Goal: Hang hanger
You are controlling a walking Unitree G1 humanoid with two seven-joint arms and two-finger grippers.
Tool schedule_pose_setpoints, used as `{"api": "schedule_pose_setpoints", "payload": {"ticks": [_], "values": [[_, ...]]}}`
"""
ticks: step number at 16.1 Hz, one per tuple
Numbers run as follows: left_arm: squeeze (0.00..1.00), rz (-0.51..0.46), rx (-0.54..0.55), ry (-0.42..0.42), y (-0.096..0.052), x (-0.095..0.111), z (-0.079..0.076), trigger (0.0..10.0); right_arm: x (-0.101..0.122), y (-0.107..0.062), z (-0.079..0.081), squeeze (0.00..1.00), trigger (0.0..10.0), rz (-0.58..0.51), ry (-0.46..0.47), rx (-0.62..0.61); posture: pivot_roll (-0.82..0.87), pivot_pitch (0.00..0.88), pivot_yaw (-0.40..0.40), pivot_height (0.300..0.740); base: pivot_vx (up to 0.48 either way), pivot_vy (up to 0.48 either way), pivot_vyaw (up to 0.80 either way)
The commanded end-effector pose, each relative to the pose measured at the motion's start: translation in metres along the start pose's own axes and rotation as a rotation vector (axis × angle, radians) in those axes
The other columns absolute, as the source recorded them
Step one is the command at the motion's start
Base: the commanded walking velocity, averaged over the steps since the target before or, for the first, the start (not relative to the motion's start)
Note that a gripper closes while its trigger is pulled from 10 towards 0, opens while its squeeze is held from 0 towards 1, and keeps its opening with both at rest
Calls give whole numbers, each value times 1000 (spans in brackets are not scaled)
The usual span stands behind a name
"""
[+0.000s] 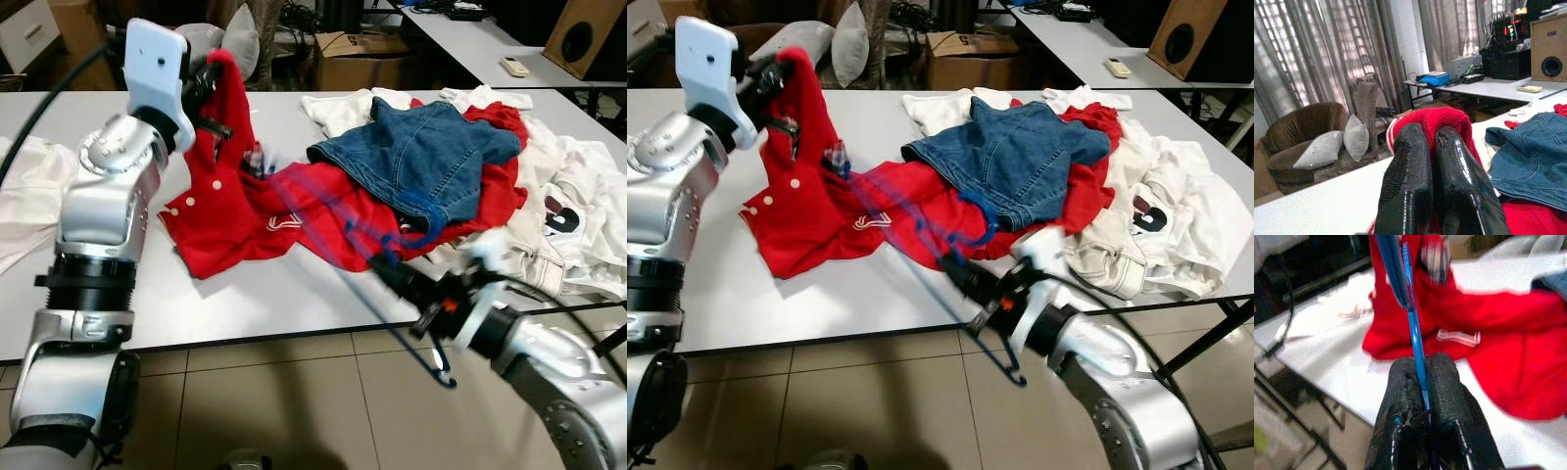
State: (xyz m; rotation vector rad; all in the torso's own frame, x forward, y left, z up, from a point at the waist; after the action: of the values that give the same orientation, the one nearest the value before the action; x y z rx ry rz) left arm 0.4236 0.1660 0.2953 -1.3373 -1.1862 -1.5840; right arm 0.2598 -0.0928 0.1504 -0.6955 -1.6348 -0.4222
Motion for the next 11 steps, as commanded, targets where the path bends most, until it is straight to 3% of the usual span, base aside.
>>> {"api": "schedule_pose_setpoints", "payload": {"ticks": [1, 2, 4, 5, 7, 9, 11], "values": [[0, -31, -44, 32, 4, 14, -10, 0, -12, -1, 0, 0, 10000, 70, -9, 12, 26, 0, -11, 740, 0, 0, 0], [0, -81, -74, 0, 5, 29, -17, 0, -27, 0, -5, 0, 10000, 157, -30, -10, 26, 0, -11, 740, 0, 0, 0], [0, -161, -68, -23, 7, 54, -14, 0, -38, 0, -17, 0, 10000, 226, -33, -67, 28, 0, -6, 740, 0, 0, 0], [0, -335, 7, -66, 5, 110, 12, 0, -44, -2, -32, 0, 10000, 279, -50, -128, 30, 0, -7, 740, 0, 0, 0], [0, -495, 96, -72, -9, 170, 45, 0, -44, -4, -47, 0, 10000, 290, -53, -189, 41, 0, -11, 740, 0, 0, 0], [0, -544, 93, -35, -20, 202, 54, 0, -43, -2, -53, 0, 10000, 289, -47, -200, 53, 0, -17, 740, 0, 0, 0], [0, -544, 49, -43, -19, 201, 44, 0, -44, 4, -51, 0, 10000, 292, -48, -180, 64, 0, -22, 740, 0, 0, 0]]}}
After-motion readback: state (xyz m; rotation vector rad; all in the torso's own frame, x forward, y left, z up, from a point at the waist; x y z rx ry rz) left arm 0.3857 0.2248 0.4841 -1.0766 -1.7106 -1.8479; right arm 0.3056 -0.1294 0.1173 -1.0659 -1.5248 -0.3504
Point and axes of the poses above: a point about 5 cm out from each wrist's last joint towards the gripper, its own y axis pointing out of the wrist towards the gripper, its own x axis along the axis of the wrist's last joint, z = x × y, the point moved 6 cm from there along y, pointing out of the wrist towards the gripper, and after that the axes turned 15 degrees about -y, right-handed, at the moved point
